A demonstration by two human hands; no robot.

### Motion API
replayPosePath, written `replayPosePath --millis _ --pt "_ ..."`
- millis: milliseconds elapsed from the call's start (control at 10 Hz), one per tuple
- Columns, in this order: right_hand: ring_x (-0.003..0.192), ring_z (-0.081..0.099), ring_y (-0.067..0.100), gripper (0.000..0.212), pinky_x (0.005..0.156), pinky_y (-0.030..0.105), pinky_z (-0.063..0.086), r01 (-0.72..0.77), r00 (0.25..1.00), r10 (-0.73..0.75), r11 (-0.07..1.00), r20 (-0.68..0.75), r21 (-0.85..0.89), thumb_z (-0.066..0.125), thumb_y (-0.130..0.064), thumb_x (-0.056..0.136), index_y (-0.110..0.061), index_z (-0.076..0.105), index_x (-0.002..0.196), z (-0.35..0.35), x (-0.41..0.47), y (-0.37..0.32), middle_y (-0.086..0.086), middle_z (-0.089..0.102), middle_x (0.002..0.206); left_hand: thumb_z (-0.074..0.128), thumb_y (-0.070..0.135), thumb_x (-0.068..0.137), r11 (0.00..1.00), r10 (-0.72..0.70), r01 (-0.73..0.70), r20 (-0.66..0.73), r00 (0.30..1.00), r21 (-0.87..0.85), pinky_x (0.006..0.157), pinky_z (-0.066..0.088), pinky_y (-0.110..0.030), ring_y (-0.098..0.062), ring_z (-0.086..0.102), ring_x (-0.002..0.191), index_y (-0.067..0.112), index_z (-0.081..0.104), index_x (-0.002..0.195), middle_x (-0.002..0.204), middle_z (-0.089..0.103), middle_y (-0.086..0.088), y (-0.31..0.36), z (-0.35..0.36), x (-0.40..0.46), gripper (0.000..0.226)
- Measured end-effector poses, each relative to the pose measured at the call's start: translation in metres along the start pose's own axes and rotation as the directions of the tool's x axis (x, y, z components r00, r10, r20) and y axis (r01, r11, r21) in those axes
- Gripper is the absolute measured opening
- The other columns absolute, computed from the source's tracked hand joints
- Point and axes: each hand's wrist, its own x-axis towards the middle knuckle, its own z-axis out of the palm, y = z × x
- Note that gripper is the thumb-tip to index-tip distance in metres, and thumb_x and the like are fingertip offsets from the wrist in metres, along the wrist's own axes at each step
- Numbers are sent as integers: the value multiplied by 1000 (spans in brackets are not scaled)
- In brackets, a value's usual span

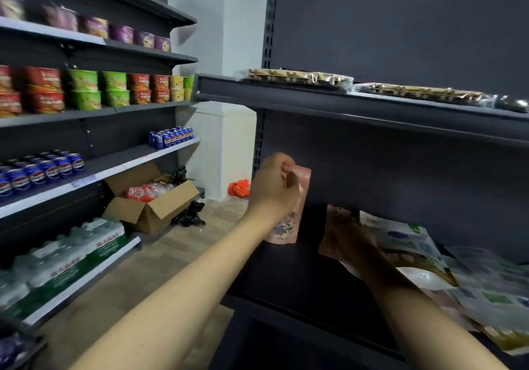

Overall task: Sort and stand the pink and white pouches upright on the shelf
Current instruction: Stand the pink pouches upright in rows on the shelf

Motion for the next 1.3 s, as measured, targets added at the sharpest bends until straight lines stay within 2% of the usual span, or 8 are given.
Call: replayPosePath --millis 100,200,400,600,800,900,1100,1300 --pt "77 63 23 50 67 33 56 93 990 -139 815 -38 -572 55 -50 85 -24 50 127 -4 31 35 28 51 127 46 6 89 1000 -18 18 -5 1000 4 82 47 -28 -18 58 93 11 55 102 103 59 -3 3 -3 3 17" --pt "94 62 17 55 84 37 55 29 976 -130 874 -176 -485 42 -61 79 -29 44 124 -7 30 27 -2 62 117 45 7 89 1000 -28 28 7 1000 -1 85 49 -32 -20 59 95 11 55 103 102 60 -3 3 0 4 18" --pt "104 59 41 28 81 42 48 -116 816 -68 954 -574 -277 42 -16 94 2 58 109 -51 15 -12 26 63 112 46 7 91 998 -16 22 103 995 -59 69 40 -11 -11 54 88 9 55 106 96 57 1 6 27 3 18" --pt "82 64 34 30 63 31 41 127 785 14 975 -620 183 40 -23 98 -9 60 80 -90 2 -40 19 64 83 52 11 88 996 31 -10 249 968 -87 78 42 -22 -17 59 96 10 55 113 104 64 -4 17 69 -1 24" --pt "56 60 17 20 54 25 48 223 940 -18 790 -341 571 48 -29 97 -15 57 86 -100 -27 -43 3 62 69 71 40 77 925 -92 235 426 900 -299 93 49 -33 -12 58 108 21 41 130 121 59 4 20 92 -2 64" --pt "51 60 18 20 55 26 47 233 951 -39 742 -306 629 50 -30 96 -14 56 85 -103 -34 -33 3 64 65 68 34 82 796 -100 452 650 753 -401 87 53 -27 -13 67 98 23 63 109 108 70 0 19 90 -9 30" --pt "86 72 26 27 71 36 58 158 987 -112 680 -111 716 51 -26 96 -5 57 111 -94 -48 -26 14 73 96 62 23 87 738 -166 518 629 760 -432 79 54 -23 -11 68 82 15 68 97 91 72 -1 7 88 -17 14" --pt "54 66 1 20 45 18 48 72 960 -180 898 213 435 58 -7 91 -12 55 110 -63 -70 -22 -4 70 75 63 31 86 766 -279 512 515 810 -390 85 53 -33 -16 67 88 20 66 90 92 72 -1 -10 64 -18 12"
